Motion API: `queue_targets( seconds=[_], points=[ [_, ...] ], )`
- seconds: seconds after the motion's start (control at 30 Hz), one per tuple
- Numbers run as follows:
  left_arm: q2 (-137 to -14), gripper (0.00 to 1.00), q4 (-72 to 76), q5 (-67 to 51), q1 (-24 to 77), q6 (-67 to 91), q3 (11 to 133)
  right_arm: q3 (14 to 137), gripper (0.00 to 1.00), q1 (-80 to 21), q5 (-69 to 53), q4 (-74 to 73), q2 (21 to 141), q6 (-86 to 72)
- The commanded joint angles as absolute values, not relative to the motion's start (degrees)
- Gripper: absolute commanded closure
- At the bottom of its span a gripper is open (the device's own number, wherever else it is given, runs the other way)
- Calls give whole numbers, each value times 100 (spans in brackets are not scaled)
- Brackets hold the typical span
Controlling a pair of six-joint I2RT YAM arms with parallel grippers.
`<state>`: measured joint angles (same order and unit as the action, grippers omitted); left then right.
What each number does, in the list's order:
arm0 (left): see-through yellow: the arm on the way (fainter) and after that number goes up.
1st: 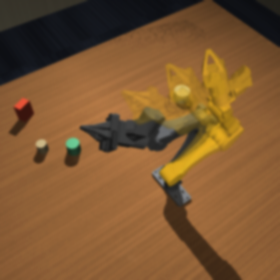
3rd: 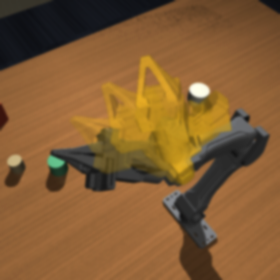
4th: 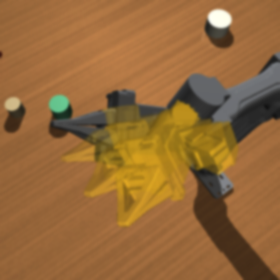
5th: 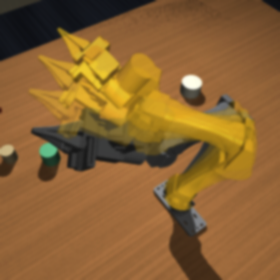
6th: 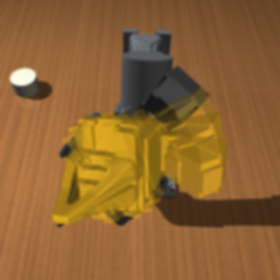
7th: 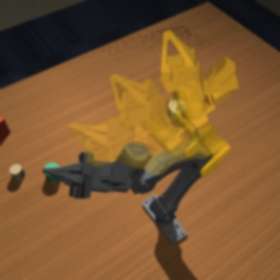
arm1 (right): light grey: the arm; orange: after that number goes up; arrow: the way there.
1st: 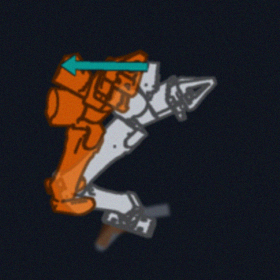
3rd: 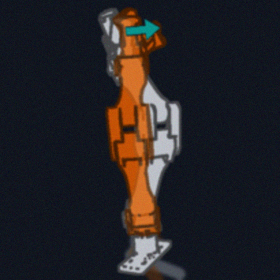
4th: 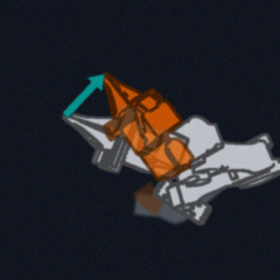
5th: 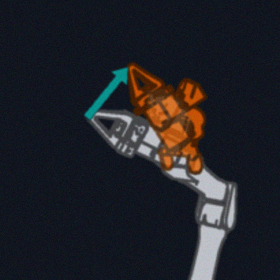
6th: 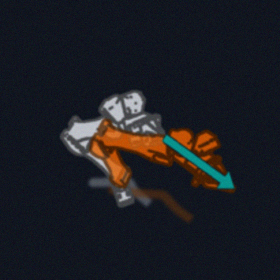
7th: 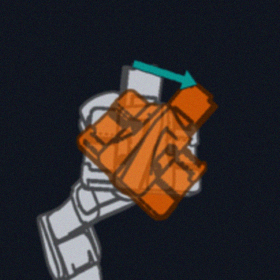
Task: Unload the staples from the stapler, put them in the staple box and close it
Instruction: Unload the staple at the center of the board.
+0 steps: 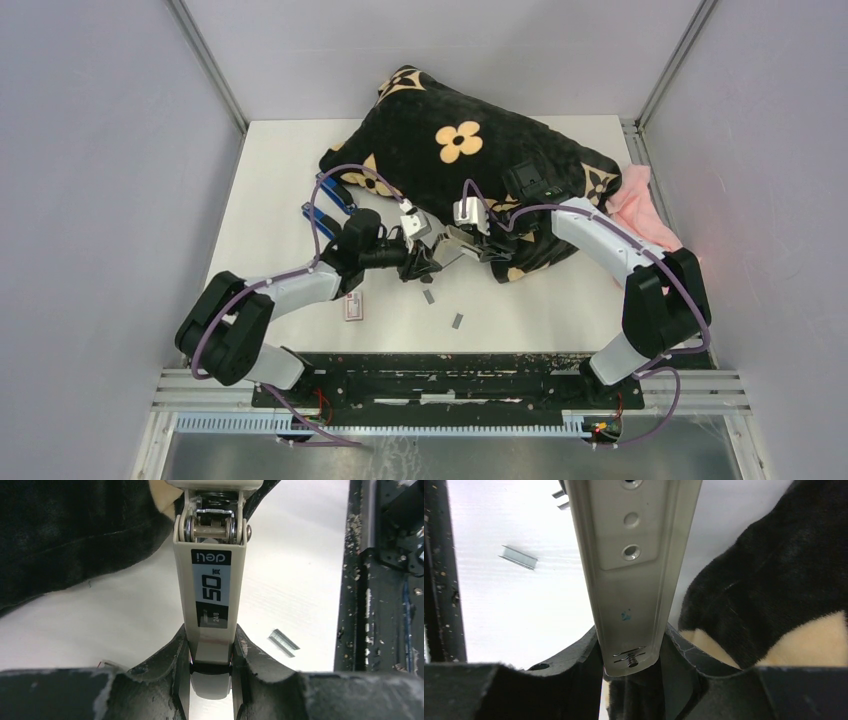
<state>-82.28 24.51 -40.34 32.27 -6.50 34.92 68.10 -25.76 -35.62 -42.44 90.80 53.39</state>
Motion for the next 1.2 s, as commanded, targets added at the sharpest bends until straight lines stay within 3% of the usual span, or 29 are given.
queue_targets(
  seconds=[0.0, 0.33, 0.57, 0.9, 1.07, 1.17],
  points=[
    [-8090, 97, 1729, -3239, 3151, -1564, 3819, 6801, 99, -2379, -2574, -4439, 8829, 5487],
    [-7992, 97, 903, -2306, 3342, -1737, 4087, 6683, 99, -2368, -2104, -4353, 8518, 5677],
    [-7712, 97, 983, -2380, 3538, -1306, 4088, 6849, 99, -2376, -3045, -4652, 8471, 5511],
    [-6753, 97, 4323, -3053, 3666, 1847, 2872, 7223, 97, -2476, -5740, -5065, 8092, 4450],
    [-6522, 97, 5068, -2632, 3814, 3292, 2592, 6927, 89, -2640, -6858, -4149, 7833, 3021],
    [-6480, 97, 5259, -2445, 3885, 3906, 2486, 6631, 77, -2696, -7249, -3374, 7756, 2130]
  ],
)
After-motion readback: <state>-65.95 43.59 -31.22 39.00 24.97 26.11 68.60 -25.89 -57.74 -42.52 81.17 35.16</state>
